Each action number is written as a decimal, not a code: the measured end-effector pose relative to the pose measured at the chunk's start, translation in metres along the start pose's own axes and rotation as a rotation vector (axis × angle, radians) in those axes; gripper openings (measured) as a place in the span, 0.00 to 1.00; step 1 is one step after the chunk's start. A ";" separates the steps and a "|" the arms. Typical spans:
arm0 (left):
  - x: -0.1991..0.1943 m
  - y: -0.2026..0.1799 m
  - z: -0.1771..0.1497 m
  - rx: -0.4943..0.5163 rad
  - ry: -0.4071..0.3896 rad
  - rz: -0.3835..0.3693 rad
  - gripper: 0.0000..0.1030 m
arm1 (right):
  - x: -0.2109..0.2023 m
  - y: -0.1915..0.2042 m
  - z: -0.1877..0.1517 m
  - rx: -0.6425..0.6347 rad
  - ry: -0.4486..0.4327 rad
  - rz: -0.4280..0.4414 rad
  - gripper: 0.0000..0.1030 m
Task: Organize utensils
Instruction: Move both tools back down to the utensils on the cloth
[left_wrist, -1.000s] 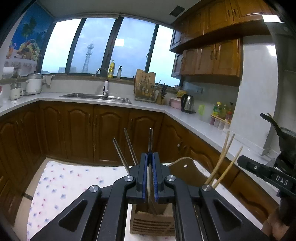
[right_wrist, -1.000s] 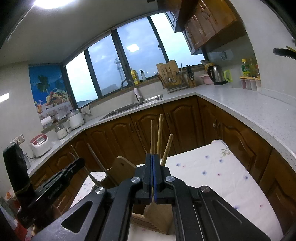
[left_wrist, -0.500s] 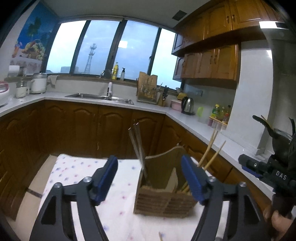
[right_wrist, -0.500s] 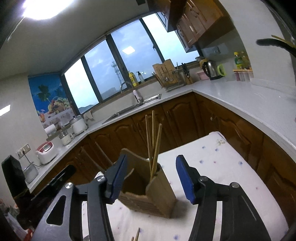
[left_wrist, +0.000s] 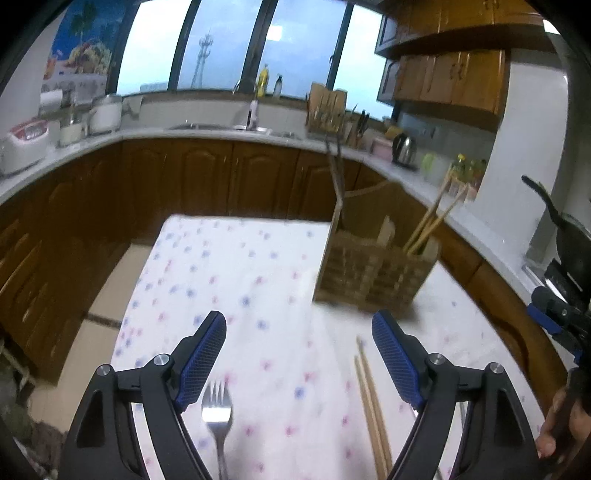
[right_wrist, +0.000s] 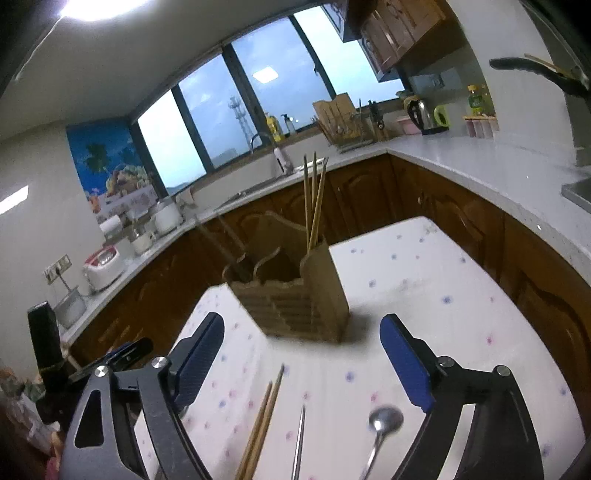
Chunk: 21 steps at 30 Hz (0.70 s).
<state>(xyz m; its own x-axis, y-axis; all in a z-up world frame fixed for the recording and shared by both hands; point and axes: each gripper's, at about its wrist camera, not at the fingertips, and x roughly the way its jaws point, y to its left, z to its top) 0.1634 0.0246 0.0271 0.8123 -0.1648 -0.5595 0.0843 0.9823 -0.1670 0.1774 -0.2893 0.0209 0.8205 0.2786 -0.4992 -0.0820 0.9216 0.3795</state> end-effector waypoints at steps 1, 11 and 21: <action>-0.004 0.000 -0.004 0.000 0.016 0.006 0.79 | -0.003 0.000 -0.005 -0.004 0.007 -0.003 0.86; -0.033 -0.009 -0.022 0.015 0.113 -0.004 0.79 | -0.035 -0.009 -0.043 0.014 0.052 -0.051 0.87; -0.029 -0.016 -0.032 0.025 0.166 -0.024 0.79 | -0.039 -0.018 -0.070 0.015 0.119 -0.077 0.87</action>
<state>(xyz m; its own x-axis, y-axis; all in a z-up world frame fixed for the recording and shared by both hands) 0.1204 0.0108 0.0199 0.7035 -0.1986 -0.6824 0.1187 0.9795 -0.1627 0.1073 -0.2981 -0.0206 0.7508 0.2377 -0.6163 -0.0120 0.9377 0.3471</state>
